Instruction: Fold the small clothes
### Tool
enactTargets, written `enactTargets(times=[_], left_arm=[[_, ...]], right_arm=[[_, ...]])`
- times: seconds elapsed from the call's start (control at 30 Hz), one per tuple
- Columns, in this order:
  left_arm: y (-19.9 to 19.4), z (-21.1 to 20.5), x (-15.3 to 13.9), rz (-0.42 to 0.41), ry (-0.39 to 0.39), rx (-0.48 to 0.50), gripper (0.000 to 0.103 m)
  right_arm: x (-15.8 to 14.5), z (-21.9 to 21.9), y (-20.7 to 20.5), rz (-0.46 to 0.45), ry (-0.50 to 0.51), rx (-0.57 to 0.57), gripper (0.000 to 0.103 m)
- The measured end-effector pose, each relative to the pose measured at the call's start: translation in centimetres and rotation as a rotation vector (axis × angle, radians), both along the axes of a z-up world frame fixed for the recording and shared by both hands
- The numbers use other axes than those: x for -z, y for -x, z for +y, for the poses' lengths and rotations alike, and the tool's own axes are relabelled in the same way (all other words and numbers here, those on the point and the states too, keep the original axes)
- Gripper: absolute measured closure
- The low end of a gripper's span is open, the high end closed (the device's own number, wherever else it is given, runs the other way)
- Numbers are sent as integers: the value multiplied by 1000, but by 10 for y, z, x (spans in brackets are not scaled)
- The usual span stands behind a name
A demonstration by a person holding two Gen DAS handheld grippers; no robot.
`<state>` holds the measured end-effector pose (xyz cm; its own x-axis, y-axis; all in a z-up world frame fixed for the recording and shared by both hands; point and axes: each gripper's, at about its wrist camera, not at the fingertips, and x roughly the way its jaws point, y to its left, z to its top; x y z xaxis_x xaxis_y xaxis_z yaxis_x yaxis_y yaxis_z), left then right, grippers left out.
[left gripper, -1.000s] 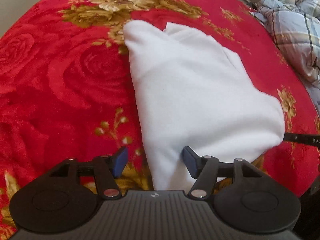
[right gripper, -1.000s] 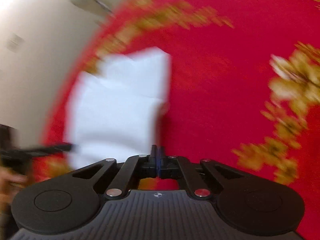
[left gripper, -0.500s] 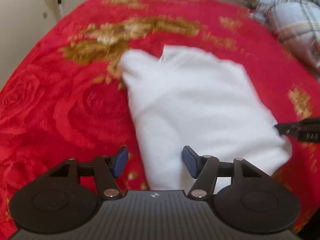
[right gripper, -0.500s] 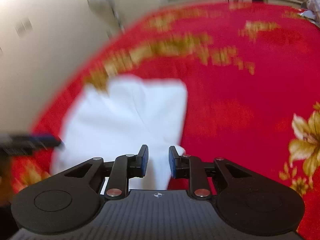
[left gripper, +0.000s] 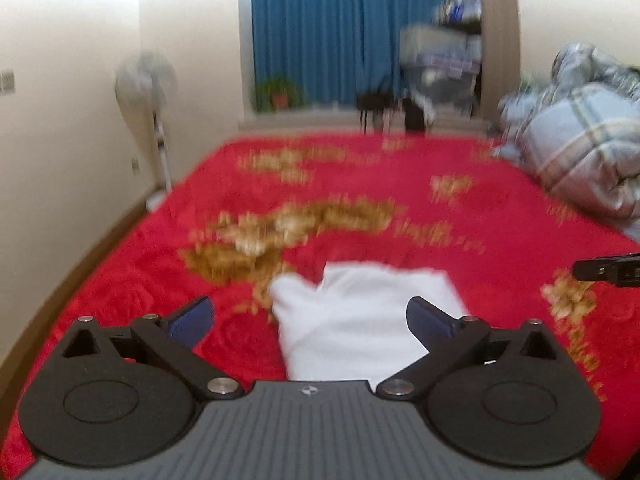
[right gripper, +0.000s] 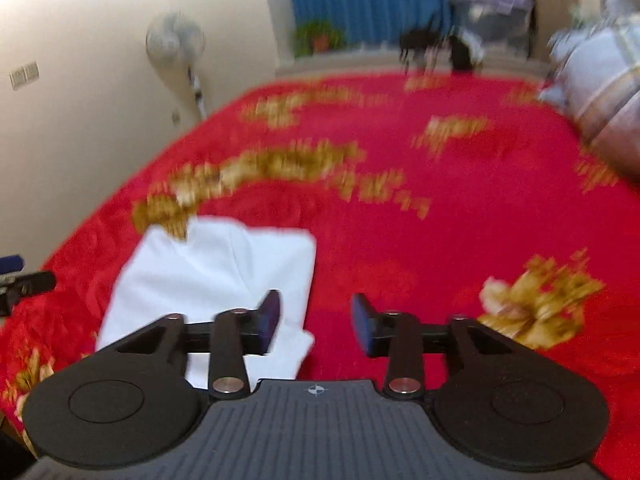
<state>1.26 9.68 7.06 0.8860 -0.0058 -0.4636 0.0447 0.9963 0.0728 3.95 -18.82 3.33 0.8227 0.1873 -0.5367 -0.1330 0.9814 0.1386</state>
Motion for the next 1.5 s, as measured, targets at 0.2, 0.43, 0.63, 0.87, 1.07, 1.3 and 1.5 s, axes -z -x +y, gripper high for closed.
enactTargets(times=[0.2, 0.43, 0.63, 0.87, 1.07, 1.3, 1.5], left_arm=[[72, -30, -17, -78, 93, -44, 1], [58, -42, 48, 182, 99, -165, 1], [37, -40, 56, 195, 65, -218, 1], [37, -32, 56, 225, 126, -216, 1], [36, -35, 59, 223, 116, -200, 1], [36, -35, 60, 221, 114, -182, 1], [38, -36, 61, 216, 106, -165, 1]], right_arm=[[-22, 3, 66, -98, 34, 58, 25], [32, 11, 82, -10, 75, 86, 24], [41, 20, 65, 12, 78, 53, 24], [44, 41, 63, 12, 91, -6, 23], [45, 55, 62, -3, 114, -44, 23], [42, 65, 64, -18, 128, -65, 23], [43, 73, 66, -21, 151, -92, 23]])
